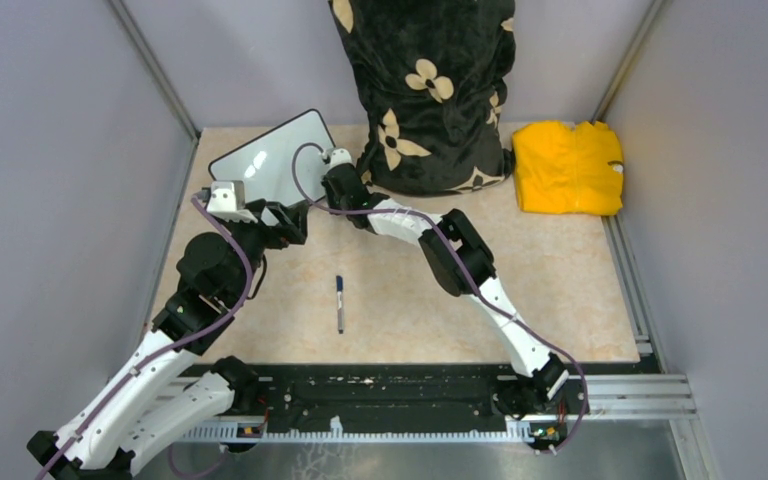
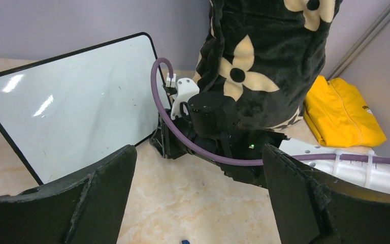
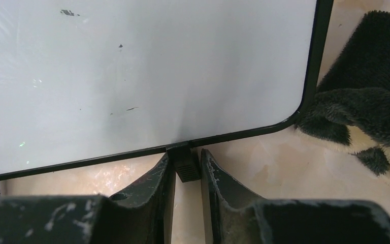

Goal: Write a sentence on the whiteboard
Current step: Move the whiteboard to the center of the board.

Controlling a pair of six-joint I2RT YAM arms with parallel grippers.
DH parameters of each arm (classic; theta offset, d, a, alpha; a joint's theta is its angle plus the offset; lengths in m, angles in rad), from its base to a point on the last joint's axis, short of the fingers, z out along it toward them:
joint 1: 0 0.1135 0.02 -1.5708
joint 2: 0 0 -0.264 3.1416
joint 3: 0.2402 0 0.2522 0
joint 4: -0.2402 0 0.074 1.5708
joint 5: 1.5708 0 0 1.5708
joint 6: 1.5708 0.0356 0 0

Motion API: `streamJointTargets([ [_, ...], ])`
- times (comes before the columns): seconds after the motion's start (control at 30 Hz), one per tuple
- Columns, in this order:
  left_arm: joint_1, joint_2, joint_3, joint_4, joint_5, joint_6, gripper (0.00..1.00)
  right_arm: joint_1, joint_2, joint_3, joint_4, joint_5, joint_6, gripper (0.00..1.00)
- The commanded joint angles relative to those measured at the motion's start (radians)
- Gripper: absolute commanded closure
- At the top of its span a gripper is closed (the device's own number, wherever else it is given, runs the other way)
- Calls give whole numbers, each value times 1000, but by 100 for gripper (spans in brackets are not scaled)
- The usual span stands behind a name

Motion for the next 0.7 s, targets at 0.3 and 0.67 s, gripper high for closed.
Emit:
streamJointTargets([
  [0.3,-3,-4,-11,24,-4,9,1,40,-249,-356,160,68,-50,90],
  [0.67,-3,-7,-12,25,-22,13,1,69,-512,-773,270,150,24,95],
])
